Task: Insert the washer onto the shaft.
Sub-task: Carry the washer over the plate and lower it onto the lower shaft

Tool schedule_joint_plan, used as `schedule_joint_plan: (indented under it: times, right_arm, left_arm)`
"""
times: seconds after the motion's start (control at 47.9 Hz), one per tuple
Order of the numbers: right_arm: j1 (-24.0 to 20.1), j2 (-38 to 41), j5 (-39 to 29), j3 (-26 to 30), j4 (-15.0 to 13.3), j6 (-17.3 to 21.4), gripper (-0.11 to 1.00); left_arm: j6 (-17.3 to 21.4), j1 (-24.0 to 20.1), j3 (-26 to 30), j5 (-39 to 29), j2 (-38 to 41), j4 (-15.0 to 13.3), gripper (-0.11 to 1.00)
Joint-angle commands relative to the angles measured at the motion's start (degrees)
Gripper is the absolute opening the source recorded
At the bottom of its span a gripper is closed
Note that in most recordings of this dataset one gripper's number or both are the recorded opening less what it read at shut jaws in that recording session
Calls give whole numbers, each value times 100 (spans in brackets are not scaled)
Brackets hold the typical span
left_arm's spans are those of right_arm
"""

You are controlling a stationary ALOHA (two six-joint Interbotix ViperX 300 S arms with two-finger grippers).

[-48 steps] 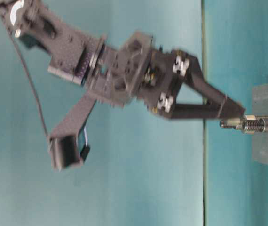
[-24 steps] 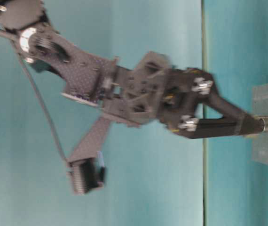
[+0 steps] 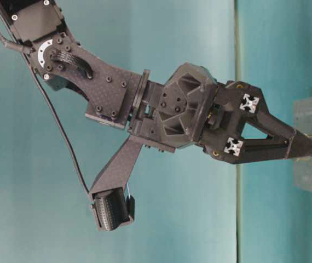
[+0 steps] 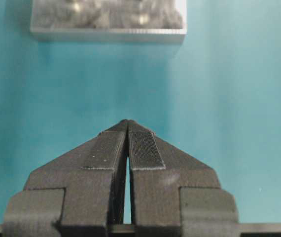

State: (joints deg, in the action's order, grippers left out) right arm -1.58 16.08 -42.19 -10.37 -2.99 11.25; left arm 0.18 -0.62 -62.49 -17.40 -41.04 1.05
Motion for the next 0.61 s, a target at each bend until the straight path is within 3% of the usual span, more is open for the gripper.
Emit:
schedule_joint_plan:
  times: [0.0,0.146,0.334,0.585]
  right_arm:
    - [26,-35,9,70,18,18,37]
    - [-141,44,35,132,185,-26,73]
    - [-229,62,-9,202,185,9,64]
    - [185,97,-9,220,44,0,60]
  left_arm:
    - [18,0,105,9,-79,18,0]
    - [9,0,79,-26,-193,18,0]
    - [9,0,79,-88,-299,18,0]
    - [9,0,97,-97,-299,18,0]
